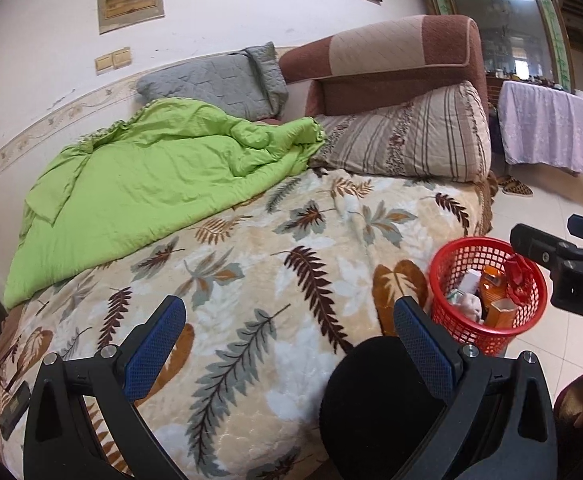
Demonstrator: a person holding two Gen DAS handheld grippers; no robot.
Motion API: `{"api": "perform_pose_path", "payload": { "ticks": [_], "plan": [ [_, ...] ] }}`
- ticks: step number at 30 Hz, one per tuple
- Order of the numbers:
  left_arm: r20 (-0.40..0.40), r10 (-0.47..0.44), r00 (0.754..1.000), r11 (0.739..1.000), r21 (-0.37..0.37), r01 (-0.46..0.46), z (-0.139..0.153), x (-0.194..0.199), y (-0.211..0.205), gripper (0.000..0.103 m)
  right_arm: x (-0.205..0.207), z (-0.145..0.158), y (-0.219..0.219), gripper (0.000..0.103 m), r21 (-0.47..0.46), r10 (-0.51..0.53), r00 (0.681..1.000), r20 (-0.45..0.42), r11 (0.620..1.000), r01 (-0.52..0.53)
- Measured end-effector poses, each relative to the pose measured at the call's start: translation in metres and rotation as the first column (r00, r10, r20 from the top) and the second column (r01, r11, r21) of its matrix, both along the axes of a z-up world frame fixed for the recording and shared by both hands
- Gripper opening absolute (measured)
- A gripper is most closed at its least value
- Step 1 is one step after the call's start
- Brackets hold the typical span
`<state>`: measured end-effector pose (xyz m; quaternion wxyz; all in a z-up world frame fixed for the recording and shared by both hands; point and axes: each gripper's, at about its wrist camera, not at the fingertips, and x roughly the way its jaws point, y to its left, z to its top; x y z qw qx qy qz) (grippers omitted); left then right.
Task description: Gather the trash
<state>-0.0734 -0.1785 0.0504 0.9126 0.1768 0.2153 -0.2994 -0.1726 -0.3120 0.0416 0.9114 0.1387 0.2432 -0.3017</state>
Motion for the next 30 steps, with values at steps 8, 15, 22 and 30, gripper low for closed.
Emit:
{"api": "perform_pose_path", "payload": {
  "ticks": [8,15,22,30],
  "plan": [
    [-0.008,-0.002,1.000,1.000,0.022,0.002,-0.004,0.001,-0.004,0.103,-0.004,-0.002,-0.008,0.103,0.021,-0.024,1.000,-0.004,0.999,0.024],
    [-0.018,0.012,1.000,1.000,0.021,-0.012,-0.005,0.006,-0.002,0.103,-0.002,-0.004,-0.009,0.103,0.027,-0.015,1.000,-0.010,1.000,0.016],
    [-0.030,0.010,1.000,1.000,0.025,-0.009,-0.009,0.008,-0.003,0.103,-0.001,-0.005,-0.008,0.103,0.028,-0.015,1.000,-0.014,1.000,0.015],
    [-0.052,0.020,0.998,1.000,0.024,-0.018,-0.015,0.012,-0.002,0.103,0.004,-0.011,-0.009,0.103,0.027,0.000,1.000,-0.022,1.000,0.001]
  ]
}}
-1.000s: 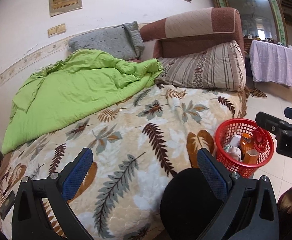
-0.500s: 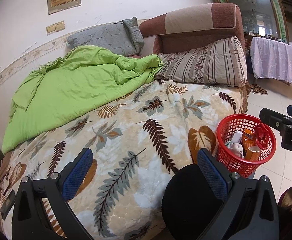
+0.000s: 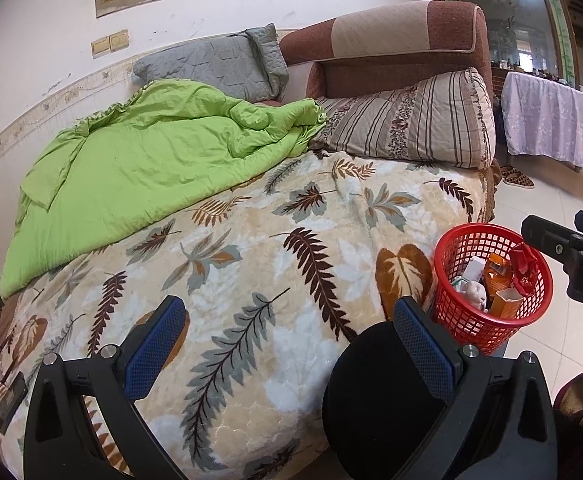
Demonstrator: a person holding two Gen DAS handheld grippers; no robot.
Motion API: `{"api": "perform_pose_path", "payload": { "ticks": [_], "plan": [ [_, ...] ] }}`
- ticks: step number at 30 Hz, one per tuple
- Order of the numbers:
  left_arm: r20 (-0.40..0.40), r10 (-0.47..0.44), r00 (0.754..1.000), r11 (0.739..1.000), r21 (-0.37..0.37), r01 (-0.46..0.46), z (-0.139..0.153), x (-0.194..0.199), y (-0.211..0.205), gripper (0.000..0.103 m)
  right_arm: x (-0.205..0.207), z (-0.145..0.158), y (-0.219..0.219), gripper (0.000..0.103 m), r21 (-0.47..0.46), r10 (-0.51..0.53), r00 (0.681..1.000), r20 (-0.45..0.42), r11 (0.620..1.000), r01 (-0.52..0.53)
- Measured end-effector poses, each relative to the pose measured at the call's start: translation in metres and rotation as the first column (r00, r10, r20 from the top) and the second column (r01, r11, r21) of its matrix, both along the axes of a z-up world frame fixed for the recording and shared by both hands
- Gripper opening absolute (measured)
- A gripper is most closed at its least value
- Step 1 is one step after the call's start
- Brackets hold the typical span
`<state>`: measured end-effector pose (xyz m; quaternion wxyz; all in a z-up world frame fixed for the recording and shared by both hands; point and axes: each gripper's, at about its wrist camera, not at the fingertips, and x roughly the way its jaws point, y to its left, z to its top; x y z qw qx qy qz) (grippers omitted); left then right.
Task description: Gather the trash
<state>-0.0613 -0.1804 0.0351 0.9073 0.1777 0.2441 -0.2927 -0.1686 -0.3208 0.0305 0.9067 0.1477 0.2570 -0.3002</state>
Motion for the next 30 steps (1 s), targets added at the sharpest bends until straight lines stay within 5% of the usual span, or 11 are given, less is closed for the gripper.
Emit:
{"api": "perform_pose_path", "payload": {
  "ticks": [30],
  "plan": [
    [0.019,-0.003,1.000,0.999,-0.041,0.004,0.020,-0.011,0.002,0.103,-0.002,0.001,0.000,0.103,-0.002,0.007,1.000,-0.001,1.000,-0.007]
  ]
}}
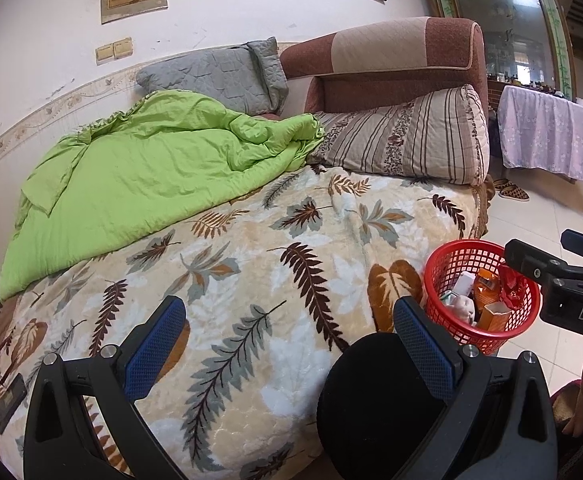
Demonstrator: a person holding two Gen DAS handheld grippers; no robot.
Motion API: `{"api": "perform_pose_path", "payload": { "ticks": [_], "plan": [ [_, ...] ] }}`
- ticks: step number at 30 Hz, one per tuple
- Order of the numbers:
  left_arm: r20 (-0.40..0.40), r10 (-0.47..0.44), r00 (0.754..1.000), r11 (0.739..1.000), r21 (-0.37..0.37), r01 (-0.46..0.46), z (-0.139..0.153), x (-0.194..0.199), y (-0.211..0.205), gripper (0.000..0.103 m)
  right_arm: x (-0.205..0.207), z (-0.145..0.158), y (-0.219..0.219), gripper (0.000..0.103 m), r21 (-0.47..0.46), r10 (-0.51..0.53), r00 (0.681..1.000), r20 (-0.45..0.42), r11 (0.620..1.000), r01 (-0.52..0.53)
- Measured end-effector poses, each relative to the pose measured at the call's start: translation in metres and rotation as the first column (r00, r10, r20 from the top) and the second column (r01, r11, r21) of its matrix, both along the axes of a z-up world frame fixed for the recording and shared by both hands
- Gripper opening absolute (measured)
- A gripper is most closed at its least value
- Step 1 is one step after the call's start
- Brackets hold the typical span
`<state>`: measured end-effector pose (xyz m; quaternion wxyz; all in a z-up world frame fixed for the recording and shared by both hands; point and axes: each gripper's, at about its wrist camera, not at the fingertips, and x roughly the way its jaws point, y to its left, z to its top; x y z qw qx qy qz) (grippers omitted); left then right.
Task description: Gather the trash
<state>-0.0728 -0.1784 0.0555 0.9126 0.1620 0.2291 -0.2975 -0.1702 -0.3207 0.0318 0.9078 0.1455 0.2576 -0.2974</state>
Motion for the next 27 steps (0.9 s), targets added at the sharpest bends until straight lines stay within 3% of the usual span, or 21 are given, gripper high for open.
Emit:
{"api": "perform_pose_path", "payload": {
  "ticks": [13,17,20,24,26,27],
  "plan": [
    [-0.009,0.017,1.000,1.000,-0.010,-0.017,0.002,0.005,0.006,0.103,0.004,0.006,0.004,0.103,-0.014,0.021,1.000,-0.009,1.000,-0.022],
    [-0.053,0.034,0.998,0.999,-0.030,-0.036,-0.002,0.016,0.012,0.103,0.014,0.004,0.006,0.103,-0.011,0.063,0.998,-0.023,0.998,-0.063],
    [-0.103,0.103,0.989,0.992,-0.066,-0.110,-0.005,0.040,0.033,0.103,0.033,0.006,0.008,0.103,-0.026,0.121,0.992,-0.035,0.992,-0.122],
    [-0.152,0.272,0.950,0.955,-0.081,-0.286,-0.010,0.084,0.077,0.103,0.079,0.016,0.012,0.103,-0.024,0.189,0.981,-0.039,0.981,-0.190],
    [-0.208,0.362,0.908,0.916,-0.098,-0.388,-0.018,0.112,0.110,0.103,0.111,0.021,0.020,0.103,-0.031,0.234,0.971,-0.045,0.971,-0.235],
    [-0.253,0.417,0.873,0.888,-0.092,-0.451,-0.025,0.129,0.128,0.103,0.134,0.022,0.028,0.103,-0.042,0.255,0.965,-0.066,0.965,-0.258]
  ]
}}
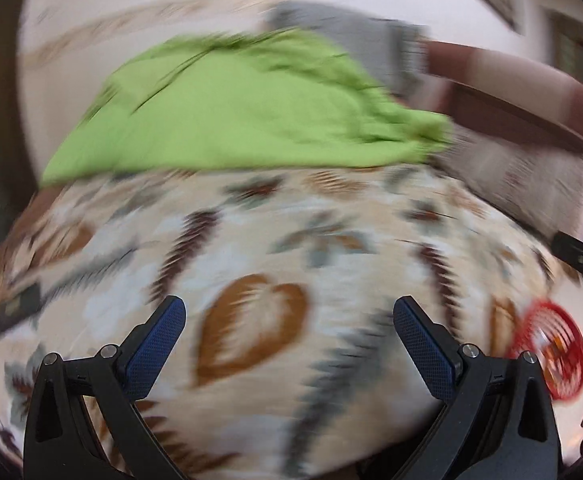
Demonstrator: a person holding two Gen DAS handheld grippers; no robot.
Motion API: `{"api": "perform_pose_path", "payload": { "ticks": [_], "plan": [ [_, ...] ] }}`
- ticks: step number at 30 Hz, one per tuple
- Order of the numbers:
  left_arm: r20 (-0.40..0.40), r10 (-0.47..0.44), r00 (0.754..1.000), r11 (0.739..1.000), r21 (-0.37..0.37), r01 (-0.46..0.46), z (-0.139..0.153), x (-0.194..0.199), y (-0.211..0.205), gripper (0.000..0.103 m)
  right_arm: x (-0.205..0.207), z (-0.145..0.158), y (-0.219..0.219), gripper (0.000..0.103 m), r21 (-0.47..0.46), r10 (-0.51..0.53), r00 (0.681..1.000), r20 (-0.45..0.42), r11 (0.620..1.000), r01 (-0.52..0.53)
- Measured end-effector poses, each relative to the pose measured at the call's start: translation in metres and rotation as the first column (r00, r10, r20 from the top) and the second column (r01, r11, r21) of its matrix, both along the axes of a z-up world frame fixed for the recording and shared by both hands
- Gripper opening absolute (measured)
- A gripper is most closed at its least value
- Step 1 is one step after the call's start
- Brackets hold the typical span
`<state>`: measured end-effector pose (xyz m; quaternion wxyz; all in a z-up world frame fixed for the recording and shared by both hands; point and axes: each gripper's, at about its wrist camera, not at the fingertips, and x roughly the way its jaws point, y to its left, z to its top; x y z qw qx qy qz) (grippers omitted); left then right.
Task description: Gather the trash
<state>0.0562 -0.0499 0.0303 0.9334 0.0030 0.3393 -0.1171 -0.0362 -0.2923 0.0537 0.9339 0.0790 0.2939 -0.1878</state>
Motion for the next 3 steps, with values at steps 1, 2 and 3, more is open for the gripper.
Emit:
{"api": "perform_pose_path", "payload": {
  "ticks": [1,2,3],
  "plan": [
    [-0.033,0.045,0.998,0.999,-0.009,-0.046,-0.006,0.012,0.012,0.103,0.020,-0.001,0.006,0.103,0.007,0.028,1.000,-0.010,1.000,-0.028],
    [-0.076,0.108,0.991,0.994,-0.022,-0.110,-0.014,0.027,0.028,0.103,0.034,-0.003,0.009,0.103,0.017,0.045,0.999,-0.021,0.999,-0.045],
    [-0.099,0.148,0.984,0.988,-0.027,-0.151,-0.022,0.040,0.040,0.103,0.065,-0.012,0.018,0.103,0.019,0.064,0.995,-0.070,0.998,-0.063]
  ]
}}
